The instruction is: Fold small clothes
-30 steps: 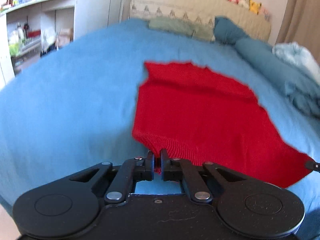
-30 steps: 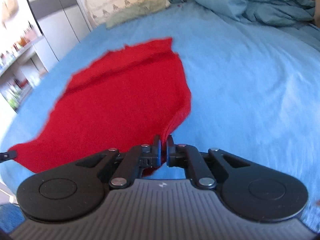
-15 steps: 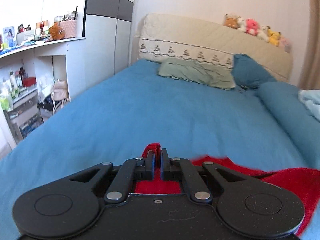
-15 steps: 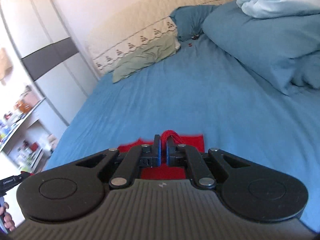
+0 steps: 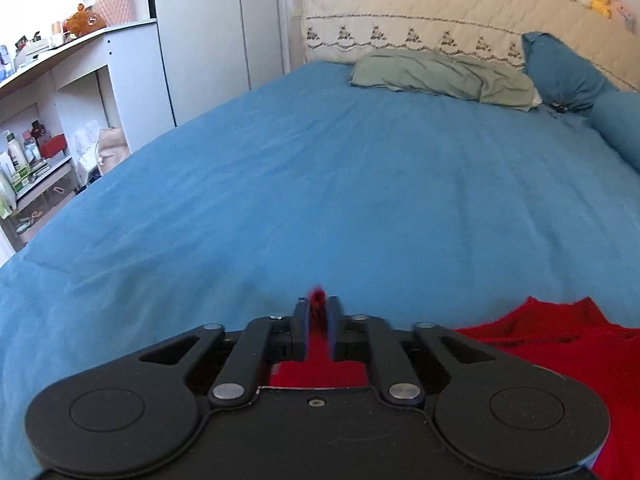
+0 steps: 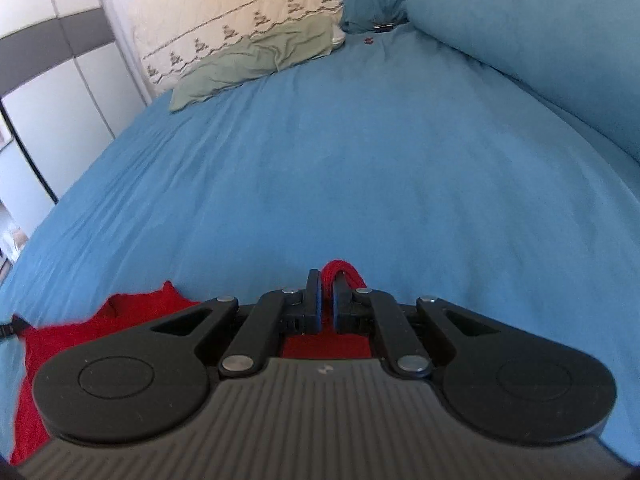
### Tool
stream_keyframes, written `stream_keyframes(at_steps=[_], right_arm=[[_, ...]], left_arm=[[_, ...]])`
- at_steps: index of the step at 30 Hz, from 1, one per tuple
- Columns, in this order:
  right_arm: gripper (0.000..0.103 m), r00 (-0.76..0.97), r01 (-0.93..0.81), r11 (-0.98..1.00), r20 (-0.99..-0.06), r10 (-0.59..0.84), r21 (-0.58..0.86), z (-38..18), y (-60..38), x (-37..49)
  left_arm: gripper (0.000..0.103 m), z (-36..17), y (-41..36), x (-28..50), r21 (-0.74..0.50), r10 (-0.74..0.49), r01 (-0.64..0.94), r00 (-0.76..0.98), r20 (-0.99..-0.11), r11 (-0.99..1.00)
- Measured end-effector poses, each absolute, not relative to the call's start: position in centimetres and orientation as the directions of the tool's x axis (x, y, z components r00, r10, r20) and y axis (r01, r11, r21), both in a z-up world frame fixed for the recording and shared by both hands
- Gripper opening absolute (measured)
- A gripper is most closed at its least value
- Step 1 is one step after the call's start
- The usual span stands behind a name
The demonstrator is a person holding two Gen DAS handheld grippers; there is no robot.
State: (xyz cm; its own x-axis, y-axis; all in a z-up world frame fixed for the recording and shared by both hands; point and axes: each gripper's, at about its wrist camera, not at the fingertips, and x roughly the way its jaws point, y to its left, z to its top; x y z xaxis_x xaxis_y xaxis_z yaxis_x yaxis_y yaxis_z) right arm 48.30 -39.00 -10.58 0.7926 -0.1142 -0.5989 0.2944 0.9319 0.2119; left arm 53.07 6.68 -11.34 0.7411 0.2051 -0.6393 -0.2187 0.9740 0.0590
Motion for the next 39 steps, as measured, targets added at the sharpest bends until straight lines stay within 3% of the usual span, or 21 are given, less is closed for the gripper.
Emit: stream_keyframes(at_steps=[2,3,4,7,10,15,19,22,27,32,39], right_arm=[[0.058,0.781,0.307,0.940,-0.603,-0.161,0.147,-10.5,-38.2,48.5],[0.095,0.780,0.322,0.940,-0.595,-0.194,0.115,-10.2,-37.9,48.1],[0.103,0.789,0.333,0.939,-0.571,-0.228,0.085,-9.8,-37.4,47.2],[0.103,0.870,0.233,0.968,-0.465,-0.166,0.090,-8.4,-36.1,43.5],[0.103,0.880,0.154,0.980,-0.469,-0.076,0.129,-8.4,-34.9,40.5],[0.103,0.841,0.110,0.970,-0.540,0.027,0.219,-11.7,-32.7,36.6],[0.103,0.790,0.134,0.976,-0.613,0.001,0.174,-15.4,-31.1,36.3],[0.103,0.773,0.136,0.984,-0.633,-0.033,0.114,-17.1,-30.6,36.4],[0.103,0.789,0.112,0.991,-0.613,-0.042,0.076,-17.0,-29.9,36.1],[0.103,0.844,0.085,0.995,-0.534,-0.048,0.046,-12.0,-30.0,32.9],[0.103,0.779,0.140,0.990,-0.619,-0.103,0.012,-11.5,-31.6,28.4]], left_arm=[[0.070,-10.6,6.8,52.6,0.068,0.221,-0.231,0.747,-0.627,0.971],[0.079,-9.9,6.7,51.9,0.071,0.223,-0.228,0.762,-0.607,0.971],[0.090,-9.2,6.5,51.0,0.077,0.225,-0.223,0.779,-0.586,0.972],[0.103,-7.3,6.0,47.0,0.103,0.193,-0.163,0.822,-0.535,0.981],[0.103,-6.9,5.3,42.8,0.056,0.068,-0.044,0.817,-0.572,0.997],[0.103,-11.2,4.8,38.2,-0.144,-0.131,0.045,0.723,-0.679,0.989],[0.103,-15.4,4.2,38.0,-0.095,-0.077,0.009,0.657,-0.750,0.995],[0.103,-16.6,3.8,37.6,-0.035,-0.048,0.032,0.661,-0.749,0.999],[0.103,-14.8,3.9,37.2,-0.038,-0.045,0.024,0.657,-0.753,0.999],[0.103,-10.0,2.7,35.6,-0.016,-0.044,0.046,0.716,-0.697,0.999],[0.103,-9.9,-0.4,34.2,-0.039,-0.115,0.123,0.712,-0.692,0.992]])
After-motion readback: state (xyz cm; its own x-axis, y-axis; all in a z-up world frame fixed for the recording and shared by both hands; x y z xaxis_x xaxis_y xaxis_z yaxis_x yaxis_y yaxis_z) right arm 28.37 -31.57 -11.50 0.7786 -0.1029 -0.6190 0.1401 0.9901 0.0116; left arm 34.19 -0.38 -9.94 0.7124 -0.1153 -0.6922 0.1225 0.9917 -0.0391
